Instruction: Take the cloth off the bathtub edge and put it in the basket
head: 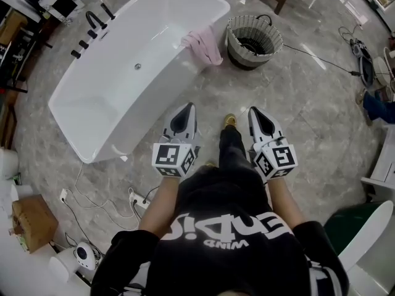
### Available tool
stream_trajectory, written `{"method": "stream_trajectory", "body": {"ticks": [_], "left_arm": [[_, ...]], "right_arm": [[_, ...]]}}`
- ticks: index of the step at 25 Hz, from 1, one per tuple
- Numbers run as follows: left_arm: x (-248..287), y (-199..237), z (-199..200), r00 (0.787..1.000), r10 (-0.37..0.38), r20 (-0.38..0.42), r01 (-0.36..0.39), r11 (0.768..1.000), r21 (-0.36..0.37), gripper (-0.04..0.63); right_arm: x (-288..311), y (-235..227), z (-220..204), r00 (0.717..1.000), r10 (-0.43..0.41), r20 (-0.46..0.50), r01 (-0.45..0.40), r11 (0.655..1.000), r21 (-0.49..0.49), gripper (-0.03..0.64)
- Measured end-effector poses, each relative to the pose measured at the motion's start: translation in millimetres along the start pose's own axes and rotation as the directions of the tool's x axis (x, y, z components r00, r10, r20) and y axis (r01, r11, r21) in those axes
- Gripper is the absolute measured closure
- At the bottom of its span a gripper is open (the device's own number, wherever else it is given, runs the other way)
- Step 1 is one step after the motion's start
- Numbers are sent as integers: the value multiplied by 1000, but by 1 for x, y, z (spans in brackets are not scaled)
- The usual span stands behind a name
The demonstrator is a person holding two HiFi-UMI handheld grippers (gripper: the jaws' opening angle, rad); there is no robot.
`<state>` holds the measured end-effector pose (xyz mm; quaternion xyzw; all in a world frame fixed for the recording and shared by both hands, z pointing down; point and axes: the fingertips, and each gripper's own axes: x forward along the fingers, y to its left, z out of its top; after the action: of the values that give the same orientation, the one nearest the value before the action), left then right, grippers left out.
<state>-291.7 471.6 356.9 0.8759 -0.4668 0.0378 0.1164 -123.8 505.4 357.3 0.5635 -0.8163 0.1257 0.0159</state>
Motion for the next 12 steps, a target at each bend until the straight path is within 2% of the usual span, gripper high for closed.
{"method": "stream_trajectory", "body": {"ticks": [6, 12], "left_arm": [[57, 18, 15, 1000, -4, -4, 4, 1000, 6, 586], [120, 35, 42, 1000, 7, -8, -7, 1000, -6, 586]], "right_arm": [[50, -30, 13, 1000, 12, -10, -12, 1000, 5, 607], [108, -72, 48, 999, 37, -20, -37, 999, -2, 607]]}}
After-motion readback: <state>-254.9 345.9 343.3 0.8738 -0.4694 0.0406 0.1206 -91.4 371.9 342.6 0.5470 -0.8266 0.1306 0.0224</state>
